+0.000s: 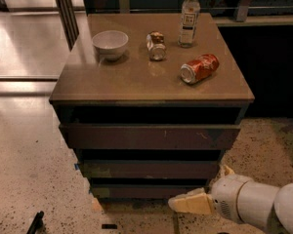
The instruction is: Open middle drawer
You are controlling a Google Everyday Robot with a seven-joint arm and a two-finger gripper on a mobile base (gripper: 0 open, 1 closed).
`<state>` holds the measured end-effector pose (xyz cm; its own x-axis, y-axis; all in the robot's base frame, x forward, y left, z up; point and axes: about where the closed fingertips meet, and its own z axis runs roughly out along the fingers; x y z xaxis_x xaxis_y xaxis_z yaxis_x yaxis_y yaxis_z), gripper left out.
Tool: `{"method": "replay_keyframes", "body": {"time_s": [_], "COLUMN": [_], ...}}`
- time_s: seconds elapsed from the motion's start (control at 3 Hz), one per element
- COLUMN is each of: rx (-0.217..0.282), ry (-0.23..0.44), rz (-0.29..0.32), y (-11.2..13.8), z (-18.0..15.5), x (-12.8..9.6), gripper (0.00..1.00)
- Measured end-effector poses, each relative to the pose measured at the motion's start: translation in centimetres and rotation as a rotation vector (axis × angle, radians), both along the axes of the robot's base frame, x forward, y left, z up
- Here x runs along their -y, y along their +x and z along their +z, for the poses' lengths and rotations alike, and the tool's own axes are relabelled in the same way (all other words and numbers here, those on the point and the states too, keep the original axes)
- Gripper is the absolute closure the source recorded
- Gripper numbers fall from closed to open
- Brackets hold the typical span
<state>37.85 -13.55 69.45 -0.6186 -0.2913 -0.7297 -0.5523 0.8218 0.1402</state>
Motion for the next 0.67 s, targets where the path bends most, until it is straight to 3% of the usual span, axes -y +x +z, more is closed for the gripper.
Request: {"method": "replay_keyframes", "body": {"time_s": [0.33,0.67], "rx": [0.105,0.146], "ry": [0.078,0.105], "rz": [-0.074,-0.124], "y": [1.8,3.6], "z": [-2.3,-4.6], "x": [1.0,2.1], "gripper": [0.00,0.00]}}
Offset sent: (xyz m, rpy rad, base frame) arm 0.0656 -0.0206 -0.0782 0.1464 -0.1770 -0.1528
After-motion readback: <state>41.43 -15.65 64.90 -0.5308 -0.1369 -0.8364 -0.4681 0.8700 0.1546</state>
